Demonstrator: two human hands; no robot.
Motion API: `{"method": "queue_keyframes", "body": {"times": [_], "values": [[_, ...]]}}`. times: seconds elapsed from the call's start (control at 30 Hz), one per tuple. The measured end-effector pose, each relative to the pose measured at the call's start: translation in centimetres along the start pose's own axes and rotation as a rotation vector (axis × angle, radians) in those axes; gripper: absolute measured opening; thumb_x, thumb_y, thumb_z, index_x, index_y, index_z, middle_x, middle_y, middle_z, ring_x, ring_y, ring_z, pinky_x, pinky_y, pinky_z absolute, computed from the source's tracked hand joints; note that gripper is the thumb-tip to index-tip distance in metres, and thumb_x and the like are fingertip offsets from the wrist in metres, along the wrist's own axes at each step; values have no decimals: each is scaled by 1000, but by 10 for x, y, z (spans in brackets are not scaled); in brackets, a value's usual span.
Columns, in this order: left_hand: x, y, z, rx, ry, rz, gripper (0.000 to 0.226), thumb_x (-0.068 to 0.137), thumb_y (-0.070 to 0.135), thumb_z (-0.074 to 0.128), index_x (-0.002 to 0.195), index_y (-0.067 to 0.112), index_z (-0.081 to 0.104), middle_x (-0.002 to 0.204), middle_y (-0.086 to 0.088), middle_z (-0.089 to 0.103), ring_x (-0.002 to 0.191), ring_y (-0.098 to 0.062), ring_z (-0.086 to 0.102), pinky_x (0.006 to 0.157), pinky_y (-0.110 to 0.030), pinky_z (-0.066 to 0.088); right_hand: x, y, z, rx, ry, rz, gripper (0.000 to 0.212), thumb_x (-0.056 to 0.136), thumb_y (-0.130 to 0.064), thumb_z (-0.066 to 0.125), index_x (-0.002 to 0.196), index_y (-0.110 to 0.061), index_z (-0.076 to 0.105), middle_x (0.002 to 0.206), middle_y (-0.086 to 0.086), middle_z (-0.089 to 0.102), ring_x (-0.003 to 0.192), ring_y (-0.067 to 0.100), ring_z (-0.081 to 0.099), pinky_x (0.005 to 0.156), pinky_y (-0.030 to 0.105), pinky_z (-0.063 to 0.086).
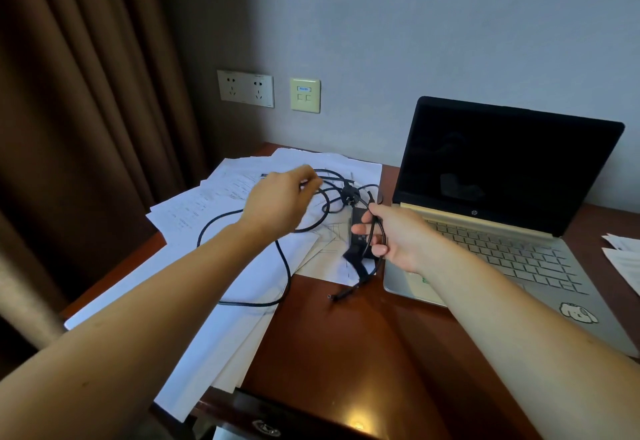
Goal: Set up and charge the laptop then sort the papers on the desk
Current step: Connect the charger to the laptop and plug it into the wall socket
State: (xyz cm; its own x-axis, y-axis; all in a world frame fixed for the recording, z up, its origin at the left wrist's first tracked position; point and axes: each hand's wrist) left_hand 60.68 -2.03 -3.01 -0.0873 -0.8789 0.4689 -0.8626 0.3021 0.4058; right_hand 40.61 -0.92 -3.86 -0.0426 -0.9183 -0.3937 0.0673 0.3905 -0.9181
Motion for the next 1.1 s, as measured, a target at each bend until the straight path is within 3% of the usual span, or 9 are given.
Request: {"method": "queue_keyframes", "body": {"times": [0.07, 0.17, 0.3, 0.43, 0.53, 0.63, 0.8, 1.0, 1.1], "values": [[4, -2, -3, 47, -7, -43, 30, 106, 43, 44, 114, 21, 63, 80, -2, 65, 70, -26, 61, 67, -38, 55, -1, 0, -1, -24, 3, 7, 27, 104, -25, 46, 83, -9, 53, 87, 19, 71, 48, 12, 33, 38, 20, 24], [2, 2, -10, 192, -295, 108, 31, 104, 44, 48, 116, 27, 70, 93, 1, 69, 76, -16, 58, 69, -30, 47, -4, -3, 0, 1, -9, 6, 26, 104, -23, 47, 86, -7, 56, 77, 15, 66, 49, 11, 33, 36, 19, 23], [-8, 11, -15, 389, -564, 188, 31, 96, 44, 56, 116, 30, 74, 115, 8, 73, 98, -15, 64, 85, -33, 55, -4, -3, 0, 49, -39, 15, 28, 103, -23, 48, 89, -3, 61, 71, 6, 49, 48, 10, 31, 35, 18, 19], [-11, 25, -5, 192, -401, 297, 30, 98, 36, 56, 126, 33, 66, 118, 6, 66, 106, -17, 62, 87, -34, 53, -3, -2, 1, 60, -41, 23, 23, 102, -22, 52, 96, -3, 63, 77, 5, 53, 47, 11, 31, 33, 19, 19], [-3, 34, 8, 188, -206, 379, 46, 103, 26, 52, 148, 28, 46, 143, -2, 51, 127, -23, 48, 102, -38, 41, -5, -3, -1, 31, -86, 25, 21, 99, -20, 49, 97, -5, 64, 92, 12, 51, 45, 12, 33, 35, 20, 20], [8, 38, 15, 362, -294, 366, 49, 107, 39, 41, 155, 28, 37, 155, -1, 42, 144, -25, 32, 112, -45, 29, -10, -6, -6, -6, -130, 38, 18, 95, -16, 50, 96, -5, 64, 72, 7, 46, 46, 13, 34, 37, 22, 25], [20, 31, 8, 333, -405, 352, 35, 104, 47, 46, 131, 29, 60, 129, -3, 57, 125, -23, 46, 102, -42, 35, -9, -2, -14, -189, -114, -26, 13, 89, -16, 67, 79, -12, 61, 57, 0, 46, 48, 13, 41, 45, 24, 43], [26, 19, 9, 135, -484, 232, 19, 104, 42, 49, 102, 24, 53, 84, 6, 56, 78, -16, 53, 65, -27, 39, -8, -1, -11, -174, -14, -100, 1, 86, -14, 67, 85, -14, 66, 77, 4, 59, 66, 15, 54, 65, 31, 55], [28, 8, 0, 87, -362, 151, 23, 105, 42, 48, 109, 23, 61, 89, 0, 64, 76, -18, 56, 67, -32, 46, -6, 1, -11, -121, 27, -123, 7, 90, -11, 61, 90, -10, 67, 84, 6, 64, 72, 17, 59, 62, 28, 52]]}}
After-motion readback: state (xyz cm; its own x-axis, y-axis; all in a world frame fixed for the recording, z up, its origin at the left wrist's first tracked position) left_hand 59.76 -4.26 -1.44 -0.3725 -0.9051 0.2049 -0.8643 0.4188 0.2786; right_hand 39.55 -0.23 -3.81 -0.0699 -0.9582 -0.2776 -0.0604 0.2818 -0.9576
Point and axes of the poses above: each hand's wrist, its own x-axis towards the middle knuckle, its own z-axis out of the palm, y = z × x
